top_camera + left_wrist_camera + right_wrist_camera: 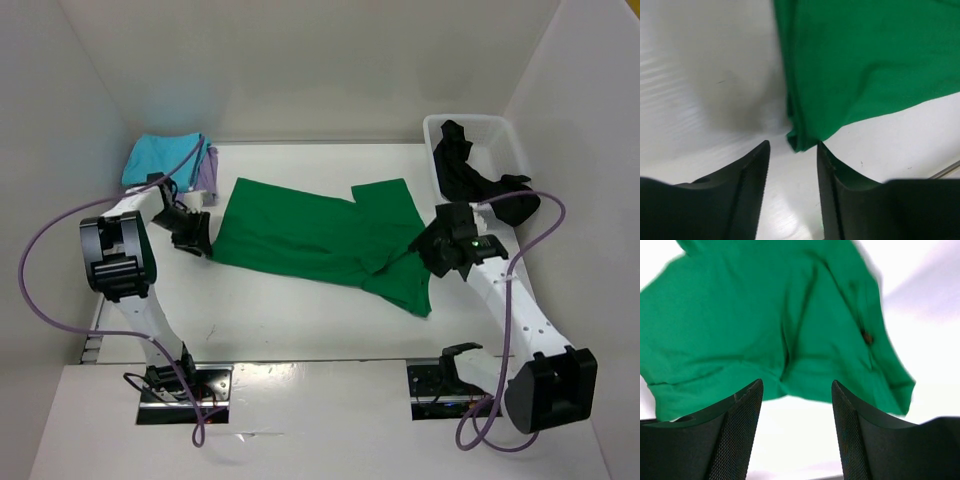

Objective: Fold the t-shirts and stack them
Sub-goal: Fold the flattened tshirt in 1/3 of the way

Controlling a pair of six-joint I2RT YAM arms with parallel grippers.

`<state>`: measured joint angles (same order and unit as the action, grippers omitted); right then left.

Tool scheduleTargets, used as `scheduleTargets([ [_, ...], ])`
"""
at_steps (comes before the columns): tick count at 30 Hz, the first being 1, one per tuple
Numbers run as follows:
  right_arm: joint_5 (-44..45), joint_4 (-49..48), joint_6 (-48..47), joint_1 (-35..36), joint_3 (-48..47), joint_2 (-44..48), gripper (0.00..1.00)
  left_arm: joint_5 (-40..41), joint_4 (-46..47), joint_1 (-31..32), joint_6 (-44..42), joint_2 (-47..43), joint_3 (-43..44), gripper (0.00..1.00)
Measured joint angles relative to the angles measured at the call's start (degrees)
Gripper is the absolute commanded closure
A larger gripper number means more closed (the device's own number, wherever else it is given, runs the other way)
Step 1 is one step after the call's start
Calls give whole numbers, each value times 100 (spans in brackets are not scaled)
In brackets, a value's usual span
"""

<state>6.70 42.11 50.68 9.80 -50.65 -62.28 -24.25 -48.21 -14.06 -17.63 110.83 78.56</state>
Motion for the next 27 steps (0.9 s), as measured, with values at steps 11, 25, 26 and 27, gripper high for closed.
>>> scheduleTargets([
  [11,-70,688,2247,433,1484,1204,33,-131,240,317,-7,122,-249,50],
  [25,-448,271,3283,433,2529,754,77,-267,446,352,-205,225,-310,100],
  [26,-459,240,3338,433,2529,752,86,-260,470,339,-264,179,-363,100],
  [27,-461,210,3364,433,2529,750,94,-240,501,304,-350,111,-442,100],
])
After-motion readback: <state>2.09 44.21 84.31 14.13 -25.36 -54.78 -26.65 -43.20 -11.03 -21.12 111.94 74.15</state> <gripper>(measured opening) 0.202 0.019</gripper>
